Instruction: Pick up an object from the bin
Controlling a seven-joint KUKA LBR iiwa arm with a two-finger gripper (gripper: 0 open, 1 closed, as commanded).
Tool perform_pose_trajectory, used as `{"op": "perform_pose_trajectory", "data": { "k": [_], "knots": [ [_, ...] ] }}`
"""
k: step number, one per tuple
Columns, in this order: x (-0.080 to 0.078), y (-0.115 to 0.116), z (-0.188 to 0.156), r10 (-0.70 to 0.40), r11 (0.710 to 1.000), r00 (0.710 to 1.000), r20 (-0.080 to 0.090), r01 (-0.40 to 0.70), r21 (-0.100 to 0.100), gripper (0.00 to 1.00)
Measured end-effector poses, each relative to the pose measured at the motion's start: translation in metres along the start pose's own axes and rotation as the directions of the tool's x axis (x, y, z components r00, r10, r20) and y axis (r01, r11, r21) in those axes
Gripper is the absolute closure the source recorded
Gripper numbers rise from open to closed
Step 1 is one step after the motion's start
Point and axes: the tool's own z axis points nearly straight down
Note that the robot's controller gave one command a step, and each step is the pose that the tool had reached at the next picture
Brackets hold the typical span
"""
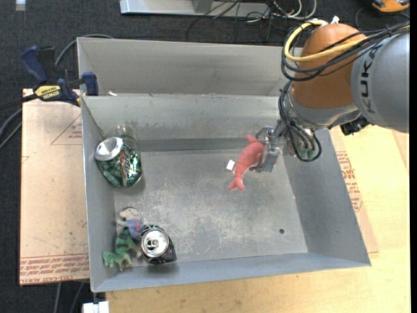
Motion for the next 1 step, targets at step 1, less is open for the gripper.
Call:
{"op": "perform_pose_trajectory", "data": {
  "k": [1],
  "knots": [
    [0.0000,0.0001,0.0000,0.000,1.000,1.000,0.000,0.000,0.000,1.00]
  ]
}}
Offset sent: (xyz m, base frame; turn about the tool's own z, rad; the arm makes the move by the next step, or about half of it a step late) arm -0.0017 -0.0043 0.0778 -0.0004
